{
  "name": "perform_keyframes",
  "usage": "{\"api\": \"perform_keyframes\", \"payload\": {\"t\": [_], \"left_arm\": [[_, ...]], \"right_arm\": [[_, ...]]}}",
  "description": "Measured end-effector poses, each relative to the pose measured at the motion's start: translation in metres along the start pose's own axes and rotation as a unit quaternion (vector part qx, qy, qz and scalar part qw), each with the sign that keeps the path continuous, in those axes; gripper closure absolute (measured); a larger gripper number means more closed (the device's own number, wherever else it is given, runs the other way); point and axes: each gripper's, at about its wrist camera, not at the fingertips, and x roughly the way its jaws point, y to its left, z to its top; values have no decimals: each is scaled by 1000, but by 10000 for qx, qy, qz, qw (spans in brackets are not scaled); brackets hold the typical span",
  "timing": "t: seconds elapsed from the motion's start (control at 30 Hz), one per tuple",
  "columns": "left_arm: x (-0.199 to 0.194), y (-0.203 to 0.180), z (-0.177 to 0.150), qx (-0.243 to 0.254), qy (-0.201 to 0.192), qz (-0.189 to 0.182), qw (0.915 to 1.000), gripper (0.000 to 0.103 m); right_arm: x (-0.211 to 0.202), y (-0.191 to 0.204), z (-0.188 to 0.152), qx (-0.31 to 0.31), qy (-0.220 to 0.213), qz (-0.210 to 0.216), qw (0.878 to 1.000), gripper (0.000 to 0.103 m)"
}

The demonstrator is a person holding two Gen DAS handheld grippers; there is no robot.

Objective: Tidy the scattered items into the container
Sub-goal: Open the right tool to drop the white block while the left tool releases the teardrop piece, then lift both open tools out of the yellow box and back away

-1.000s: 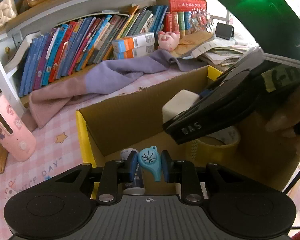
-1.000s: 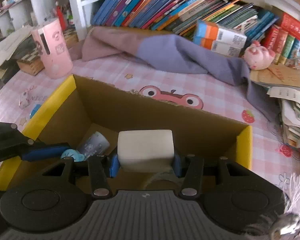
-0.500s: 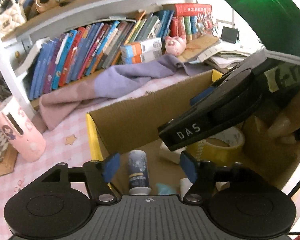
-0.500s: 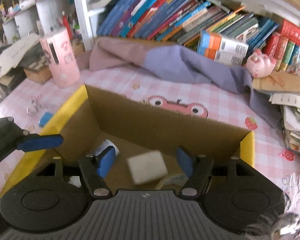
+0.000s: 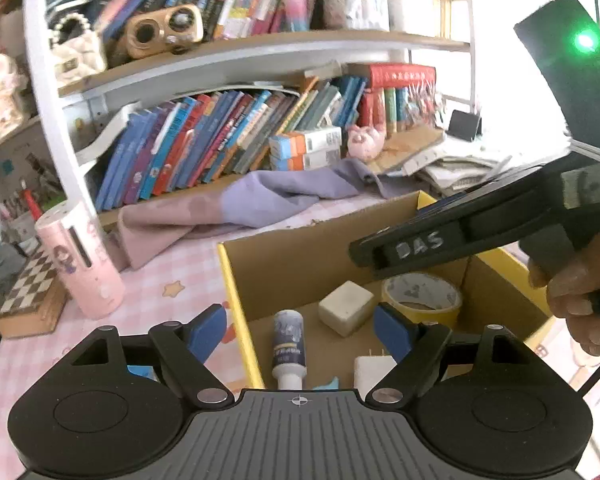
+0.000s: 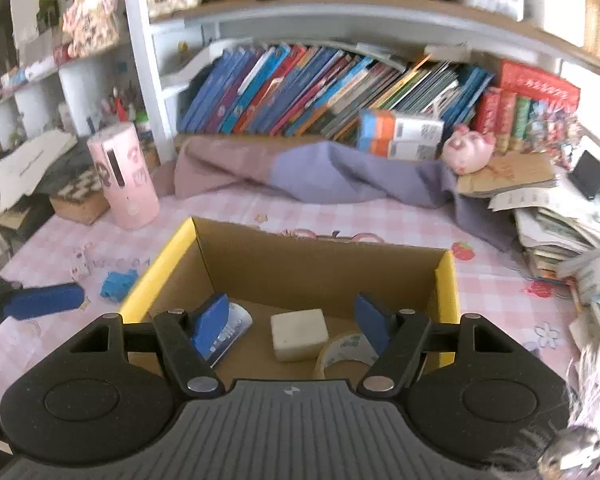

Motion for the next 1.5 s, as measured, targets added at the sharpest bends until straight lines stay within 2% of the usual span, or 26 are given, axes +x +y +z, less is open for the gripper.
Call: {"api": "perform_keyframes", "payload": {"t": [0.4,0.57,0.73,0.8,1.2,1.37,1.5], "left_arm": [[-69,27,-29,-370,-410,-2,9985,19],[-98,40,-50,-505,-451,-29,9977,14],[-121,51,-72,-548,-395,-97,9977,14],[-129,54,-80,-560,-359,-119,9977,14],[-162,71,-130,-574,-99,-54,9983,14],[-176,75,-144,-545,-4,-23,9985,14],[-184,78,-155,-536,78,2,9985,14]], "right_arm": [[-76,27,-41,341,-602,-563,9960,35],[-106,46,-65,590,-779,-617,9933,35],[-131,66,-91,728,-907,-820,9898,33],[-139,71,-102,841,-902,-870,9885,30],[-169,113,-172,1260,-573,-1449,9797,30],[-169,137,-190,1192,-379,-1626,9787,29],[-168,156,-196,1036,-322,-1545,9820,26]]}}
